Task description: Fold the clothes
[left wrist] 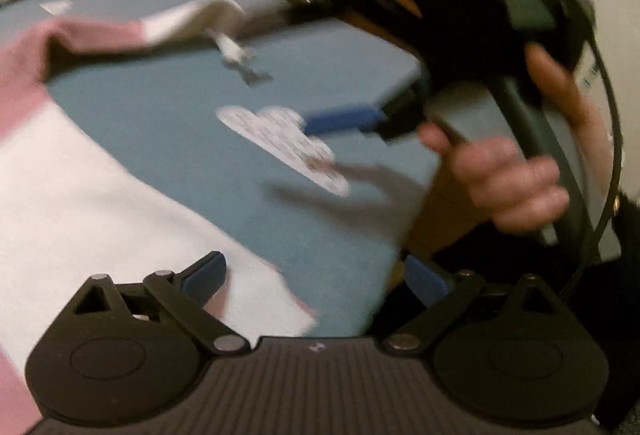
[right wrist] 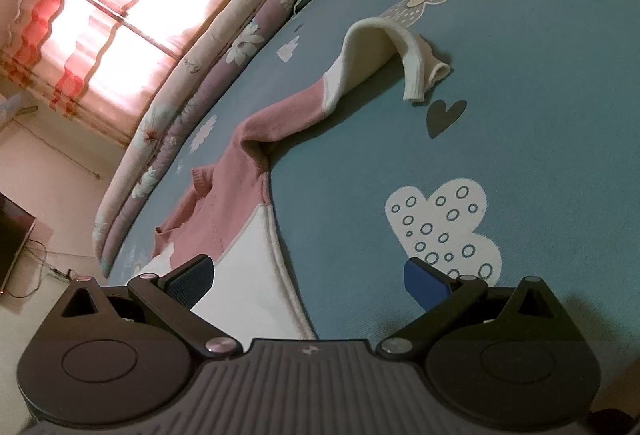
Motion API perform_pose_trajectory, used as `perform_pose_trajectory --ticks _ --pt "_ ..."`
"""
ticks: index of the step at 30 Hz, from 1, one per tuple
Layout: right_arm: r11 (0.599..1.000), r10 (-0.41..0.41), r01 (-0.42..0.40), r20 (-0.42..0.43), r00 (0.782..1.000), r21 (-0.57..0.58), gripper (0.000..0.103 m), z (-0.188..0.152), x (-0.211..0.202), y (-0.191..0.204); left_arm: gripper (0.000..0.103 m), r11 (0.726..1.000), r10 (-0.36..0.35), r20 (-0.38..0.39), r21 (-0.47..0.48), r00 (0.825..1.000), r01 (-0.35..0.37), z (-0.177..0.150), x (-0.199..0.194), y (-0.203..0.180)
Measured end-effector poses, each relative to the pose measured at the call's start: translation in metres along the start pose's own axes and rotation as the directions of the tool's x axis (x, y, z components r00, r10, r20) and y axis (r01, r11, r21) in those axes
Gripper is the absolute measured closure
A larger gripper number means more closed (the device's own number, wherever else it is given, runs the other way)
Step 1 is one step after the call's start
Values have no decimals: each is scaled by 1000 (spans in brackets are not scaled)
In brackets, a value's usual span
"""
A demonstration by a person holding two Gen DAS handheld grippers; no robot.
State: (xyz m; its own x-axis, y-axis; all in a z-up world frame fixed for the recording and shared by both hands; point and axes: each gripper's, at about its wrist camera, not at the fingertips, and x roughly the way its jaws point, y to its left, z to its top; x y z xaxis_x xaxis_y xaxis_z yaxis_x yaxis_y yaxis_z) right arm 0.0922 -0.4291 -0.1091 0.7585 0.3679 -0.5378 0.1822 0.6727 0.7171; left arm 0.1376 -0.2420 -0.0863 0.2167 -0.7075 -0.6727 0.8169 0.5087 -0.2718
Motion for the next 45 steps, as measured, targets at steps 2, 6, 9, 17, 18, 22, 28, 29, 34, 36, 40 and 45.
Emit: perform_pose_trajectory --ticks 2,6,9,17,18,22,28,29,34,36,40,45 --pt "1000 2 -2 -2 1000 0 0 -1 0 0 8 998 53 34 -28 998 -52 11 -8 18" --pt "1000 11 -11 -8 1000 -6 0 -1 1 2 8 991 86 84 -107 993 -76 26 -6 52" --pt "1000 13 -13 -16 1000 -18 0 -2 3 4 8 987 79 75 -144 994 -67 29 19 67" --pt "1000 16 -17 -31 999 -22 0 -4 6 5 6 991 64 50 -121 997 -58 25 39 45" --pt "999 18 -19 -37 999 -26 0 -4 6 6 6 991 58 43 -122 997 -52 25 37 45" --pt "998 14 -16 -43 999 -55 0 -6 8 12 6 988 108 5 -110 994 -107 32 23 48" --pt "997 8 -13 -61 998 -79 0 -9 15 17 6 965 184 -60 -178 981 -192 32 10 69" --pt "996 11 -17 -66 998 -85 0 -10 16 19 6 963 168 -75 -200 983 -180 29 11 71" --pt "991 44 -55 -95 995 -122 0 -14 28 36 6 960 161 -126 -208 979 -185 18 3 66" --pt "985 76 -93 -119 990 -146 0 -17 35 47 5 956 193 -141 -197 971 -219 15 -9 62" --pt "962 146 -188 -208 967 -199 0 -28 55 73 5 916 329 -167 -182 929 -357 0 -45 75" --pt "939 144 -240 -354 924 -246 0 -51 95 101 5 826 423 -180 -325 888 -460 -31 -87 110"
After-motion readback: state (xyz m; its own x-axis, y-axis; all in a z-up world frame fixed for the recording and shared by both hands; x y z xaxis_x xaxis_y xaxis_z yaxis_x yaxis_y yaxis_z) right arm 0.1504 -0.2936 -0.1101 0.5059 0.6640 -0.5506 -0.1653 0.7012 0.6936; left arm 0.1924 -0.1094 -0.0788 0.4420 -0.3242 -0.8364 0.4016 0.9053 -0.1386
